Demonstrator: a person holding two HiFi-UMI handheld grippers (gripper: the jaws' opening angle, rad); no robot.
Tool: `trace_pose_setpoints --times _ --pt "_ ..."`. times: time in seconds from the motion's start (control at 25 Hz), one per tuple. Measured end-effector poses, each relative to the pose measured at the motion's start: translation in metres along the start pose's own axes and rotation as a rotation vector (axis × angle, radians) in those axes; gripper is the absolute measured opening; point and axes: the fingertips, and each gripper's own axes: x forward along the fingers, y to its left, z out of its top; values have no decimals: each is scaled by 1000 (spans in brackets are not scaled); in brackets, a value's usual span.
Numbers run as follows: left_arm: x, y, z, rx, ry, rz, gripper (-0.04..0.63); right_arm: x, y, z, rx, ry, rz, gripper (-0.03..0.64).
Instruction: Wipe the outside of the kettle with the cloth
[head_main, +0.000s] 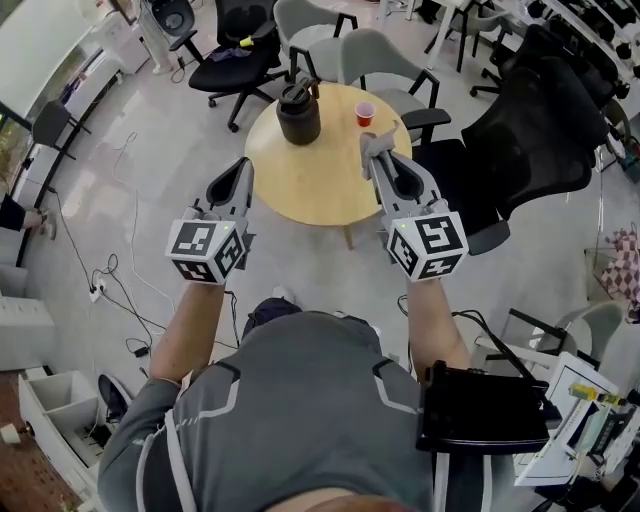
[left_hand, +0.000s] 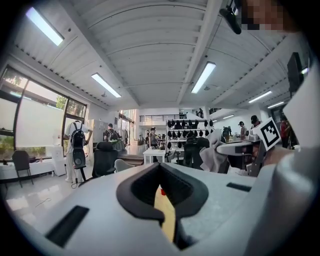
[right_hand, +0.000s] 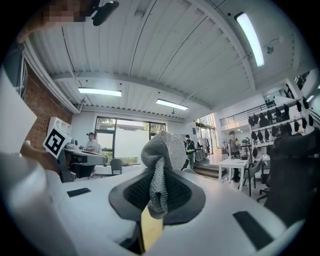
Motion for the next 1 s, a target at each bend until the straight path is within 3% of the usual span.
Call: trace_pose_setpoints --times 0.48,0.76,1.0 --pt "102 86 -13 -49 -21 -109 9 116 -26 -11 3 28 -62 52" --pt "153 125 -33 -56 3 -162 8 185 -45 -36 23 94 -76 52" --pt "190 134 -54 -74 41 -139 9 226 -76 -50 61 118 -39 52"
